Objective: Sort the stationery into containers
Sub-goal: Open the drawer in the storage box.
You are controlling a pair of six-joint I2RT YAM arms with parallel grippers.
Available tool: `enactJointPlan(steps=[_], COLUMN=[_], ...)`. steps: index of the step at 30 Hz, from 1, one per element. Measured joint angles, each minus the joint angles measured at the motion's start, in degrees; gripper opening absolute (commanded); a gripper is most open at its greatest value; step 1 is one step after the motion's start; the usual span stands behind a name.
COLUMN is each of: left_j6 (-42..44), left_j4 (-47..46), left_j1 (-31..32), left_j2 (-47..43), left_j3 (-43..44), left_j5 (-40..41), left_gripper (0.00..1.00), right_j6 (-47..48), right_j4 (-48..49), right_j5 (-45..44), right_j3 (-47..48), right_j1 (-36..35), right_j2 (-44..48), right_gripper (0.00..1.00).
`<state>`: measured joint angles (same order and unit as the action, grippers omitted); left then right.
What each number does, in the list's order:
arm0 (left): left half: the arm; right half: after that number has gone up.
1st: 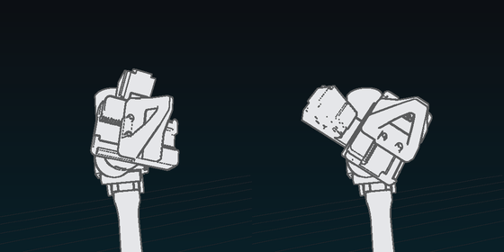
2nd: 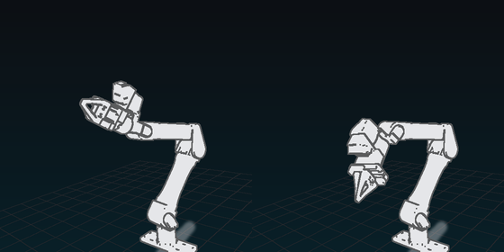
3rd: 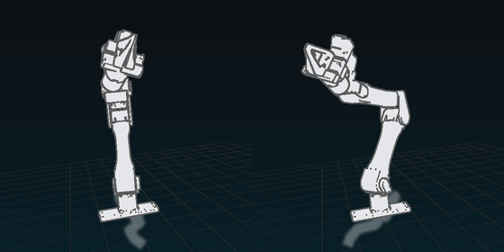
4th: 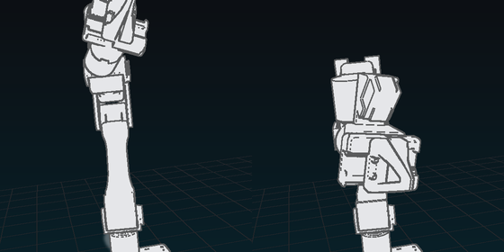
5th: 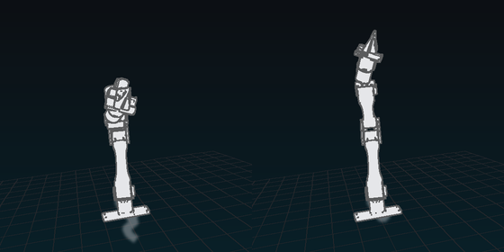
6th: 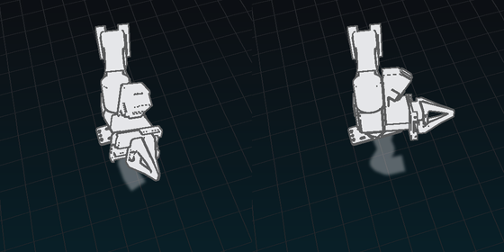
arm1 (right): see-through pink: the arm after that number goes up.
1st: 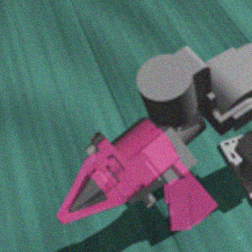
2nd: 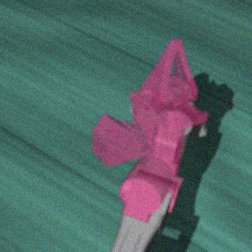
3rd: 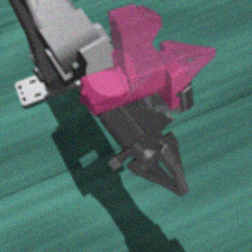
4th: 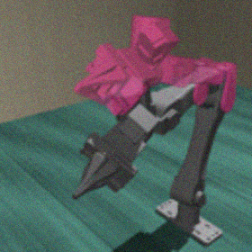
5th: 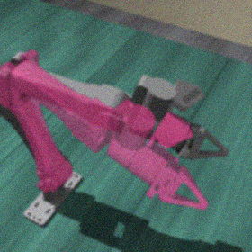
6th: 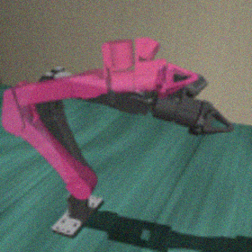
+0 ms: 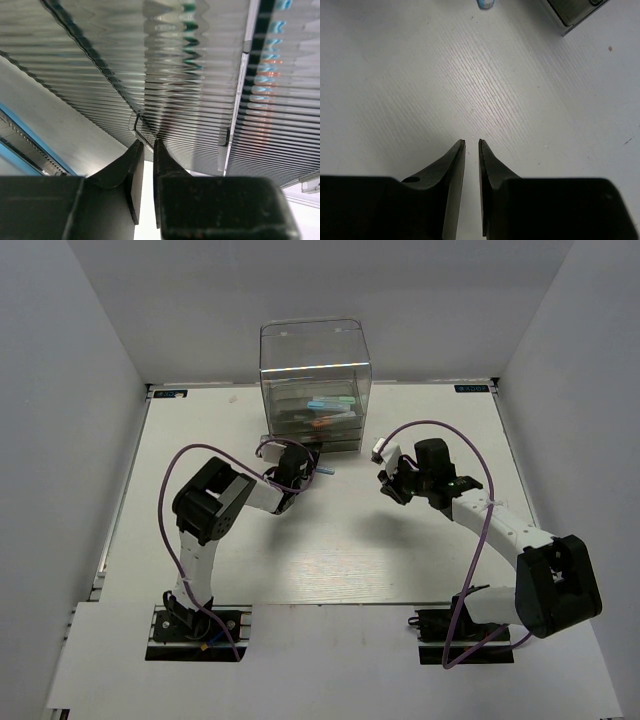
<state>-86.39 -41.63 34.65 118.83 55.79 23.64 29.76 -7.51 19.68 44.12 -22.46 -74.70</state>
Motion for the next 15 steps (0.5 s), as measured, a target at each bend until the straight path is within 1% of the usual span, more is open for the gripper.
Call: enactJointPlan(steps=[2, 3, 5, 6, 8, 15], left_j6=[-0.1, -0.2, -0.3, -0.3, -0.5, -0.7], left_j4=[0.0, 0.1, 0.0, -0.1, -0.4, -1.4], left_j1=[0.0, 0.0, 0.0, 0.0, 0.0, 0.0], left_j2=[0.0, 0.0, 0.2, 0.2, 0.5, 0.7], left_j3=[0.1, 0.2, 0.2, 0.2, 0.3, 0.0], left_j5=[0.1, 0.2, 0.3, 0.3, 0.4, 0.5], left_gripper=[0.17, 0.11, 0.06, 0.02, 0.0, 0.0], right_j6=[0.0, 0.0, 0.0, 0.0, 0.0, 0.0], right_j4=[0.0, 0.0, 0.0, 0.0, 0.0, 0.0], right_j5=[0.0, 0.0, 0.0, 0.0, 0.0, 0.2], right_j3=[0.0, 0.0, 0.0, 0.0, 0.0, 0.0], right_j1=[0.0, 0.0, 0.0, 0.0, 0.0, 0.0], right_j2=[0.0, 0.0, 0.0, 0.0, 0.0, 0.0], right_gripper=[0.23, 0.23, 0.23, 0.23, 0.23, 0.23])
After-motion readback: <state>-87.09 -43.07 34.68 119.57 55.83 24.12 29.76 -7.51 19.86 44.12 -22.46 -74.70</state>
